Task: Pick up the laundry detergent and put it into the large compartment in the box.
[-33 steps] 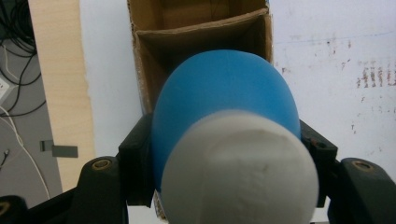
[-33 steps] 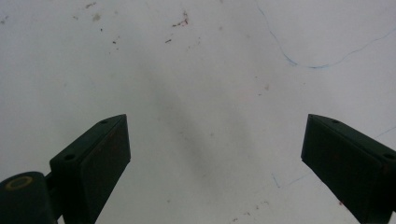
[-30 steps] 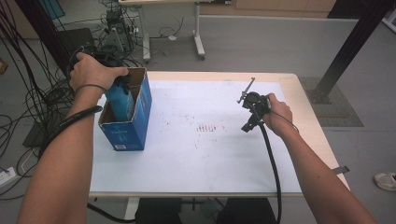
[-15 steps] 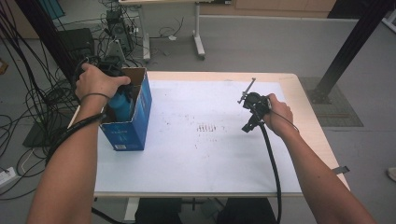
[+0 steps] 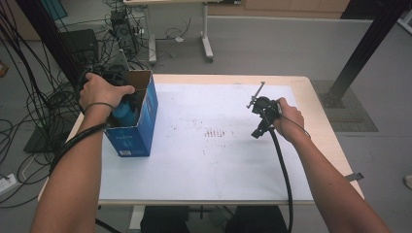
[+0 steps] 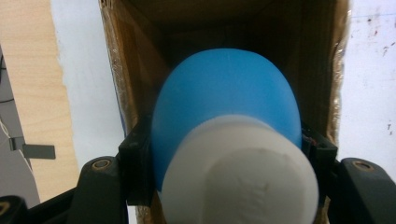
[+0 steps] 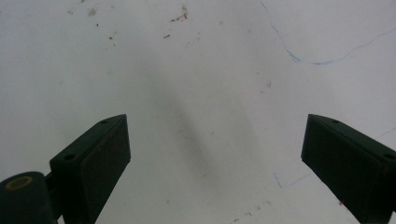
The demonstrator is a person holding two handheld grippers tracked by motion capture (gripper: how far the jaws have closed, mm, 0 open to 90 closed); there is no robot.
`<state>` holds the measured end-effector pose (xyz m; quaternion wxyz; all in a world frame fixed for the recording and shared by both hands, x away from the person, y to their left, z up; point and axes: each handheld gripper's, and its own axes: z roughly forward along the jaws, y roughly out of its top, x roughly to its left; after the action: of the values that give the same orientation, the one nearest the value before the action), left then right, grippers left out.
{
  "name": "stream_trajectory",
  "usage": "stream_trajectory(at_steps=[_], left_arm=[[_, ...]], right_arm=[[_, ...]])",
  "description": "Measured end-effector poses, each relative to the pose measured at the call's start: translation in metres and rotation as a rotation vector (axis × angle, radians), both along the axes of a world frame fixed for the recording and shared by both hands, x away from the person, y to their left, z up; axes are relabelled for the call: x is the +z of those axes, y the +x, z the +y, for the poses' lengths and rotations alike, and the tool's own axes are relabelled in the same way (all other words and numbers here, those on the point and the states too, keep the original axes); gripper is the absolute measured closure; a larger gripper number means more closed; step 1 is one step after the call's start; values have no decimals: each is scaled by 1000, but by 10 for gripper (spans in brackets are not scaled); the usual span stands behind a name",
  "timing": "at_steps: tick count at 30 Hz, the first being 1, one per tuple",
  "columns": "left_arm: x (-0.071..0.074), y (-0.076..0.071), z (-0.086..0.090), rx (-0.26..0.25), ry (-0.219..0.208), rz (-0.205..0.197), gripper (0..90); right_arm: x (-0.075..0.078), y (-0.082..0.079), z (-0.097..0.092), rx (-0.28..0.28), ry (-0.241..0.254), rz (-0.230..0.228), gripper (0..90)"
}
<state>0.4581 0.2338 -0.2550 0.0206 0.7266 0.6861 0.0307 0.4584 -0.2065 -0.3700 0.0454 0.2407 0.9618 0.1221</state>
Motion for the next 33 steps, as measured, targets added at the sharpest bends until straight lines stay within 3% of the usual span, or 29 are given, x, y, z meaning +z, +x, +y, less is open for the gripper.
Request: stream_trajectory(at_steps=[16, 33], left_arm=[[-18, 2, -6, -8, -2, 25, 377], [-19, 4, -10, -11, 9, 23, 376]], right_arm=[[-2, -1, 1, -1, 0, 4, 75], [-3, 0, 1, 0, -6, 7, 75]])
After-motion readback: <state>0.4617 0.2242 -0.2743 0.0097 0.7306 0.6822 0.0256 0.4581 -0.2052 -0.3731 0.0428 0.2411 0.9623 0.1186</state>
